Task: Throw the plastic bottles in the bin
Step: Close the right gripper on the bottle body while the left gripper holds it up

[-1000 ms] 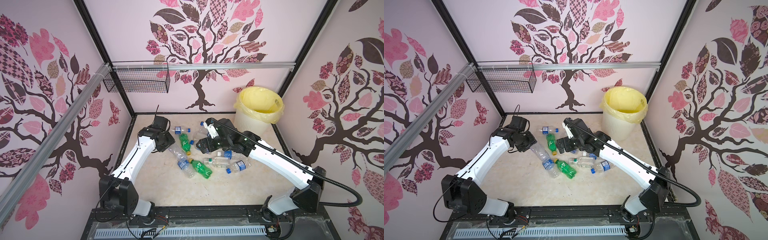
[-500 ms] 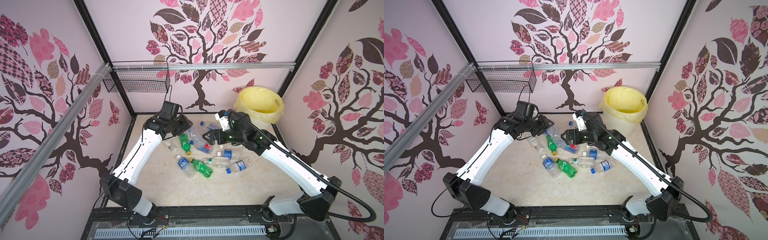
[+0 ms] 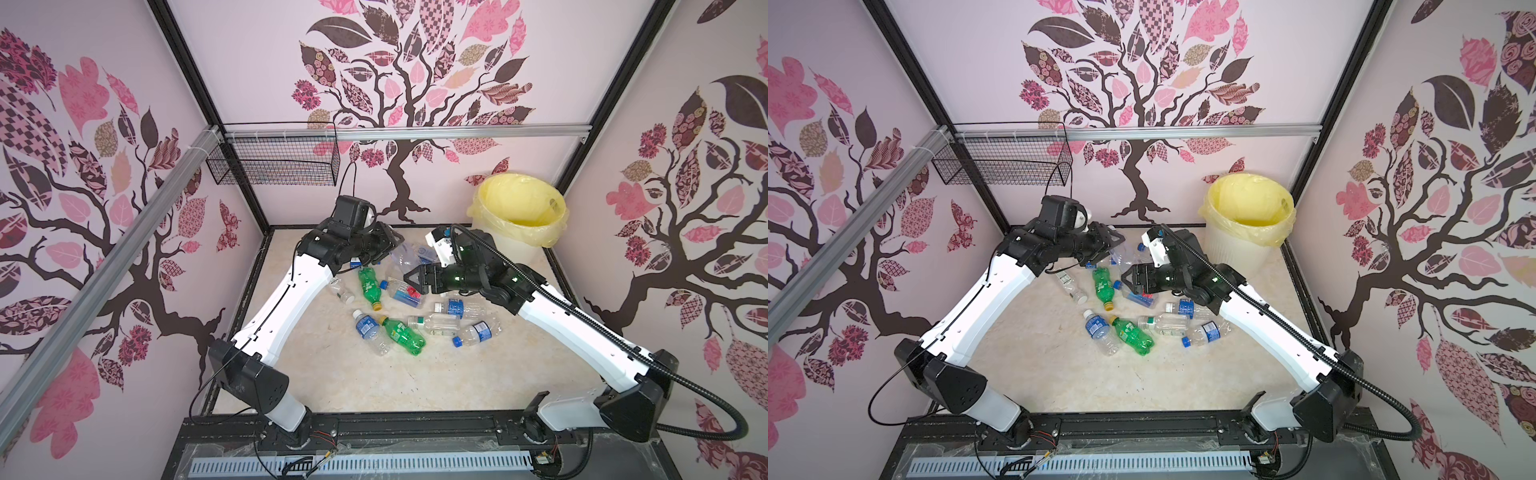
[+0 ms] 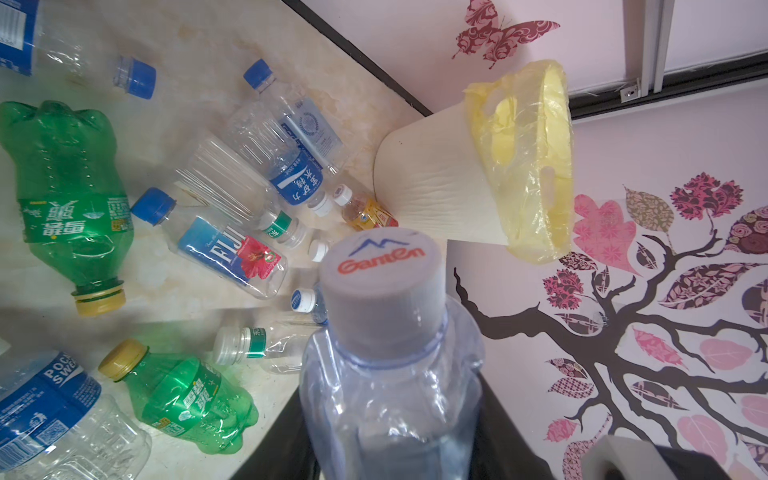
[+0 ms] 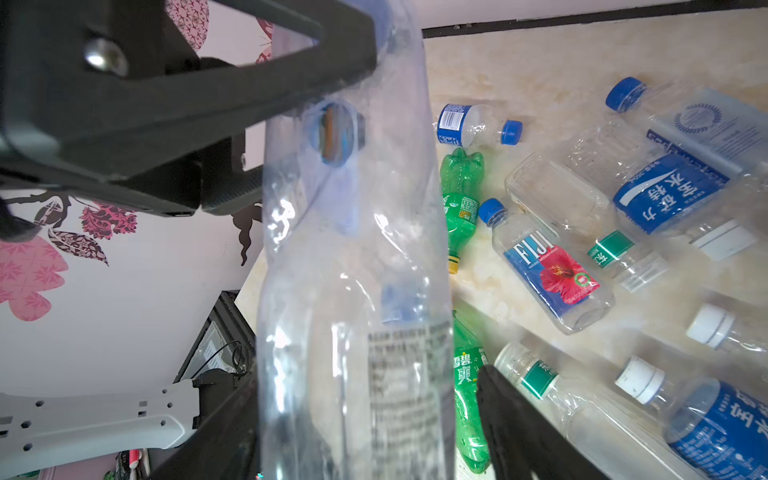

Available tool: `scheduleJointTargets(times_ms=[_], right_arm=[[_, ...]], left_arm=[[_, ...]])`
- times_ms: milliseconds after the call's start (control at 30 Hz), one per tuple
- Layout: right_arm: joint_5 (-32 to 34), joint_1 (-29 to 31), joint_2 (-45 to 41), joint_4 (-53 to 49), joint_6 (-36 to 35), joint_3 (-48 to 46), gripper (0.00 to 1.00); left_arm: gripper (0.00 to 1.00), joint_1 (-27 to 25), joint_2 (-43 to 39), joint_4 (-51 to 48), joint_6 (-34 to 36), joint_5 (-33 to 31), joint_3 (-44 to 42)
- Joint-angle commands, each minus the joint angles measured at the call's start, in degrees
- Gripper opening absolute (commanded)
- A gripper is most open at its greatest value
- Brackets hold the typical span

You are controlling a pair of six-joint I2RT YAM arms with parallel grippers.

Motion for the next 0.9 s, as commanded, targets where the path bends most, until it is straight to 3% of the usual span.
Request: scheduleJointTargets(times_ms=[0,133,300,533,667,867], right_arm=[[0.7,0.1,-0.5,1.2,-0.4,0.7,0.74],[1.9,0.1,-0.4,0.1,-0.9,1.8,0.65],[3.8,-0.1,-1.3,-0.3,-1.6,2.1,0.57],[7.0,-1.6,-1.4,-3.8,-2.2,4.3,0.47],[9.2,-3.0,-1.3,-5.3,-3.6,6.5,0.47],[15.2,-8.3,0.4,-10.1,-4.8,13.1,0.45]], left_arm=[[0.37,-0.7,0.2,2.3,-1.2,1.1,2.9],[0.37,-1.2,0.4,2.9,-2.5,1.4,3.4],[0.48,-1.2,1.1,1.8,-2.2,0.3,4.9],[0.71,-0.2,3.5,-2.2,-1.4,-0.6,12.6],[0.96,0.7,4.6,-3.7,-1.7,-0.4,15.8],[0.97,1.5,4.6,-2.6,-3.2,0.2,19.5]])
